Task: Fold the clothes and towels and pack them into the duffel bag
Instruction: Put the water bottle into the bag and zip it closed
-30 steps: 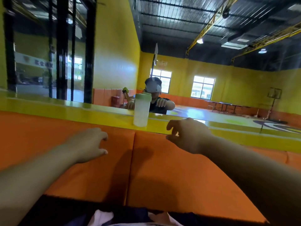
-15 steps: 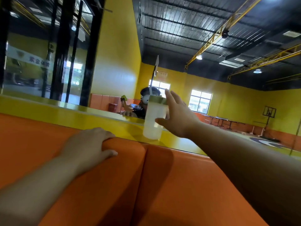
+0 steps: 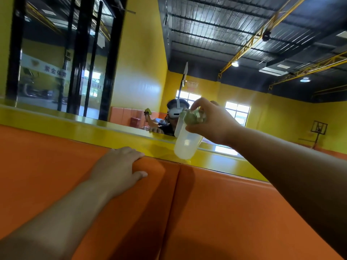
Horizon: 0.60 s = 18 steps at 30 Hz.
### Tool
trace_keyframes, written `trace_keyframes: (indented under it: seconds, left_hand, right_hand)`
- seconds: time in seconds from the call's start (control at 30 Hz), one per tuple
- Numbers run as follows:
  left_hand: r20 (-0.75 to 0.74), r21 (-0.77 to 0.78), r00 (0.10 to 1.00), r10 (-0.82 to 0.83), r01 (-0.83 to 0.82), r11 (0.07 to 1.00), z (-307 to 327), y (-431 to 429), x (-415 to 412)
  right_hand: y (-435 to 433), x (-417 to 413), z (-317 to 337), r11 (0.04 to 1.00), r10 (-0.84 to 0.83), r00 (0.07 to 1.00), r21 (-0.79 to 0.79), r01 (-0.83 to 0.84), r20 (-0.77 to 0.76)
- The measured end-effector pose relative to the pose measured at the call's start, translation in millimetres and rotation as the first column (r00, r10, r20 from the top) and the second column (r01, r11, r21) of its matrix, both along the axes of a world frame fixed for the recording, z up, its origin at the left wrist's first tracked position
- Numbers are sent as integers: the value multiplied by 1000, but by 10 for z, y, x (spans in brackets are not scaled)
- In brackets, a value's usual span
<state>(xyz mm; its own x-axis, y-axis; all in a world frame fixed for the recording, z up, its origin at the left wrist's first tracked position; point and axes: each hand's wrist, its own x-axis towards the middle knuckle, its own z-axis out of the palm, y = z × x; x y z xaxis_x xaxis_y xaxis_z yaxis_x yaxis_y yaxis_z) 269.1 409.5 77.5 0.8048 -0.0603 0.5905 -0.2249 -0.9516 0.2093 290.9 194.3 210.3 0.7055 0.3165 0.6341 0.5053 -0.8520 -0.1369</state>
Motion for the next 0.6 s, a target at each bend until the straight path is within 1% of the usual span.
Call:
trace_keyframes:
  seconds: [0.1,0.17,0.27,0.37,0.47,0.6]
  left_hand:
    - [-140,44,990,-9,15,999,32,31,-33]
    - [-204,38,979,-18,26,999,55,40,-104]
    - [-201,-40,979,-43,35,999,32,23,-323]
    - [-174,-114,978,-112,93,989,-132,-31,-728]
    - [-192,-158,964,-181,152,976,-383,-78,-1204]
    - [-302,-207,921,-246,189,960,-638,-150,-1756]
  right_hand:
    - [-85,-229,-26,994,-15,998,-113,7,-68]
    - [-148,-439,-88,986,-16,999,-167,9,-44]
    - [-259,-795,-231,994,50,999,-101,-48,15]
    - [-372,-1152,-421,988,144,989,-55,-142,35]
    - [-499,-1496,-647,977,210,978,-22,-210,-8]
    - [-646,-1902,-1000,973,220,969,95,-210,-110]
